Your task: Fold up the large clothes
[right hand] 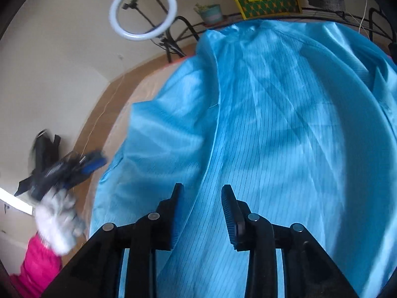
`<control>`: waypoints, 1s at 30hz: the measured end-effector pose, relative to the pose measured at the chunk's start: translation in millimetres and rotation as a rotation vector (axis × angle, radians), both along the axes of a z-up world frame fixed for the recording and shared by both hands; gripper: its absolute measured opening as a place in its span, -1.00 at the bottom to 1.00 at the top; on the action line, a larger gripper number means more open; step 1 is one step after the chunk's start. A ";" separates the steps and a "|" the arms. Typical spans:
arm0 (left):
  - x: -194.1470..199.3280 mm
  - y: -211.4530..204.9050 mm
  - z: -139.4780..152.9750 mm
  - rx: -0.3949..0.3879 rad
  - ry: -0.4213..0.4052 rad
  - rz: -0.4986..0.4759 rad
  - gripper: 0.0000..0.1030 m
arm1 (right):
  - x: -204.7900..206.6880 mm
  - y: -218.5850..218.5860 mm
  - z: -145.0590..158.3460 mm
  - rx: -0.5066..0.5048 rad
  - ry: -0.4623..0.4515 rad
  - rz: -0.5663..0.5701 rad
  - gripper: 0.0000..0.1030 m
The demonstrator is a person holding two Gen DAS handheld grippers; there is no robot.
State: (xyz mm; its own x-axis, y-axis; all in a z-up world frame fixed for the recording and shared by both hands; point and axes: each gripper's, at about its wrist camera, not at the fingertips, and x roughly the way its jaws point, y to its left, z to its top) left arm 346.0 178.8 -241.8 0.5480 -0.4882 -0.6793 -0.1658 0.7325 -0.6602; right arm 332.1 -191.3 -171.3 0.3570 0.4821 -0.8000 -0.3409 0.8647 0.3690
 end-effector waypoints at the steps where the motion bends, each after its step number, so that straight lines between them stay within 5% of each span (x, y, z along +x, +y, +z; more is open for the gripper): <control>1: 5.9 2.1 -6.9 -0.027 0.021 0.012 -0.07 | -8.6 -2.8 5.2 -0.004 -0.013 0.008 -0.35; 4: 20.3 2.9 -32.1 -0.193 0.090 0.039 -0.06 | -31.1 -20.1 17.8 -0.032 -0.058 0.009 -0.34; 9: 33.6 0.0 -54.3 -0.337 0.111 0.133 0.01 | -50.6 -49.9 30.0 -0.055 -0.109 -0.032 -0.32; 14: 43.5 4.2 -63.7 -0.394 0.069 0.287 0.00 | -47.8 -62.8 27.9 -0.062 -0.109 -0.058 -0.32; 18: 56.7 10.0 -70.2 -0.385 0.083 0.347 -0.77 | -50.4 -62.6 23.9 -0.069 -0.111 -0.048 -0.32; 20: 61.2 19.2 -71.5 -0.407 0.061 0.369 -0.86 | -49.8 -60.2 20.9 -0.076 -0.115 -0.041 -0.33; 23: 60.0 55.6 -73.8 -0.529 -0.003 0.500 -0.87 | -54.1 -56.6 18.2 -0.078 -0.107 -0.025 -0.33; 26: 66.7 90.5 -92.5 -0.629 0.035 0.633 -0.87 | -58.9 -51.4 15.1 -0.093 -0.100 -0.003 -0.33; 29: 74.0 96.5 -92.7 -0.577 0.051 0.608 -0.81 | -66.4 -44.9 13.1 -0.121 -0.105 0.024 -0.33; 30: 75.7 94.1 -87.4 -0.547 0.038 0.573 -0.53 | -67.9 -44.5 13.4 -0.125 -0.106 0.033 -0.33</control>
